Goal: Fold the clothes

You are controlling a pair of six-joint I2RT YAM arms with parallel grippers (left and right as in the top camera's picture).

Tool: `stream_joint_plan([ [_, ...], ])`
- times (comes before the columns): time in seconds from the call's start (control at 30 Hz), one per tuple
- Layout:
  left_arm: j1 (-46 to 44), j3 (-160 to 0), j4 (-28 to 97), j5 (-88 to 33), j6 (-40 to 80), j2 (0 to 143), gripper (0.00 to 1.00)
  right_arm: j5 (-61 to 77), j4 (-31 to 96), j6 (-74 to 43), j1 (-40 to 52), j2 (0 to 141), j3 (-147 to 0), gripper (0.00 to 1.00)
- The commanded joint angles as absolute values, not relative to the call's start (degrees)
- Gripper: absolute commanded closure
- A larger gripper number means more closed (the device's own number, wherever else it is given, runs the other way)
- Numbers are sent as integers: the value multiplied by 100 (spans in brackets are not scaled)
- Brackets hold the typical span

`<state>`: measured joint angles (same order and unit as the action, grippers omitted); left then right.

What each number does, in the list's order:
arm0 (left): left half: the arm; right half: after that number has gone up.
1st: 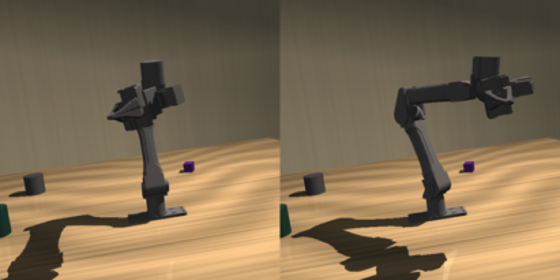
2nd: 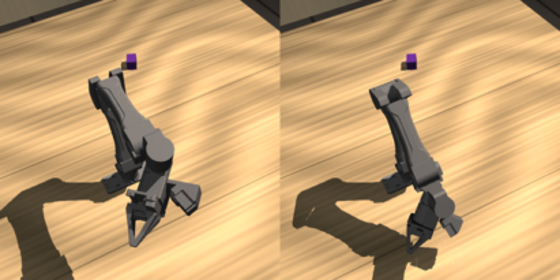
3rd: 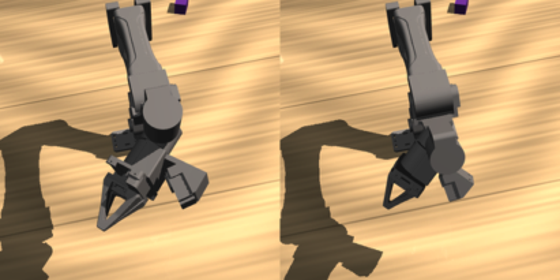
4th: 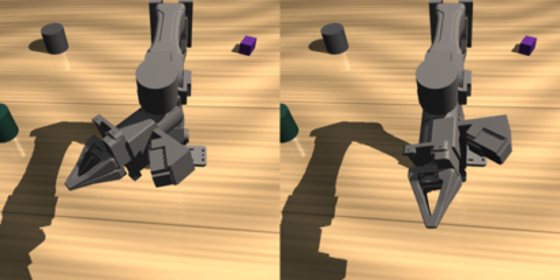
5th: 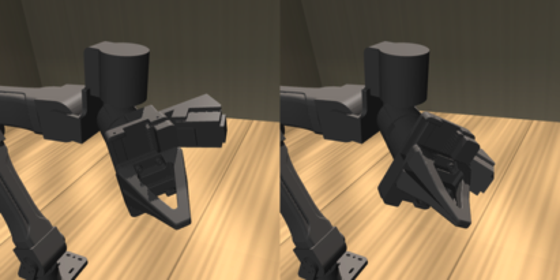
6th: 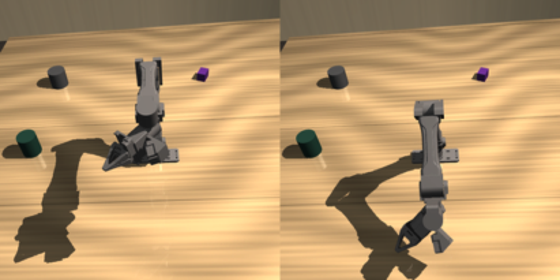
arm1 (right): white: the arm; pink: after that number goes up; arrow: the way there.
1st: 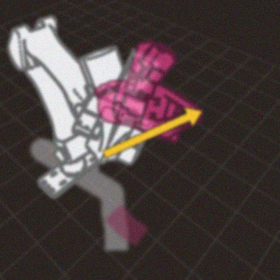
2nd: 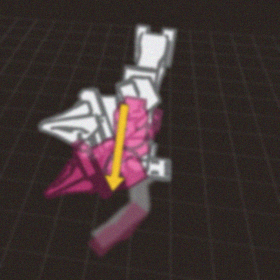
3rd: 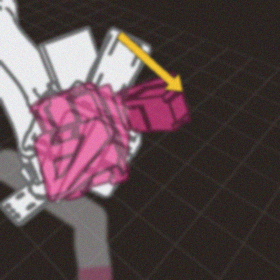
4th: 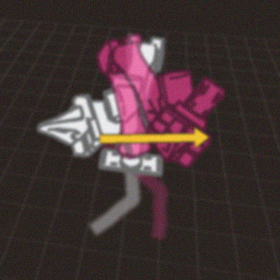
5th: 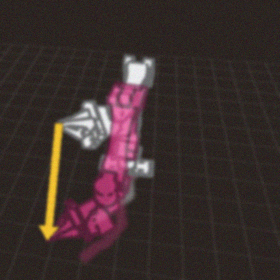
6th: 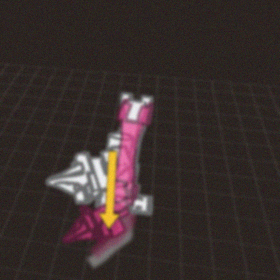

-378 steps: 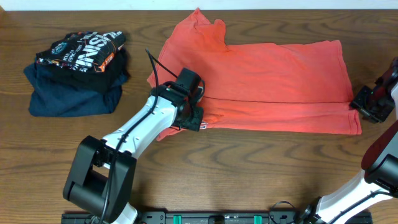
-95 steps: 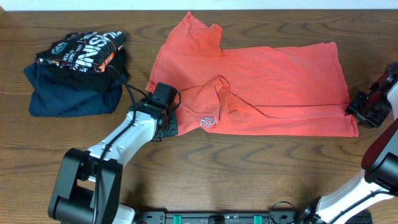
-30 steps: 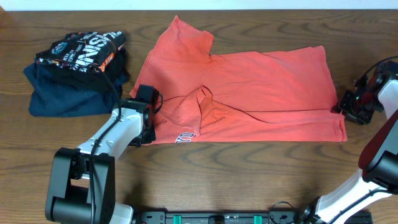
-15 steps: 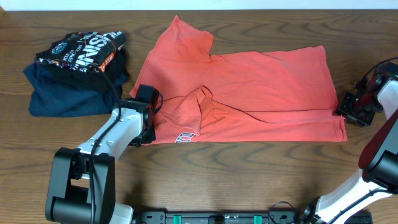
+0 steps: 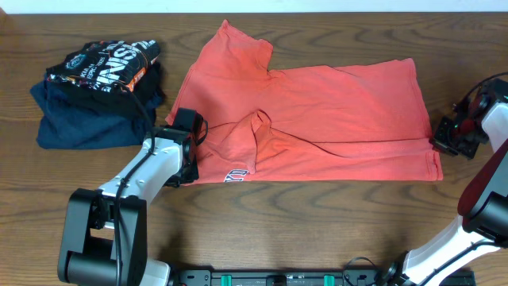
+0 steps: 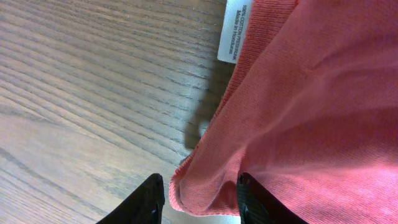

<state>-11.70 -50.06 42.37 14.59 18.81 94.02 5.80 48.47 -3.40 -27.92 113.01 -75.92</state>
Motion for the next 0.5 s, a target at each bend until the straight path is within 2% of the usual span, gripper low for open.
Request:
stream_joint_plan([
  [0.0,-1157,-5022,4261,1573,1850,9472,60,1216,4650,-246,-2810,11360,-7559,99],
  [0.2,-1157,-5019,4265,1573,1850,9472,60,2283,4038,-274,-2810,11360,-7559,99],
  [0.47,-1157,-5022,4281,1573,1850,9472,60,2053,3962,-296,-2777,11360,-7559,97],
])
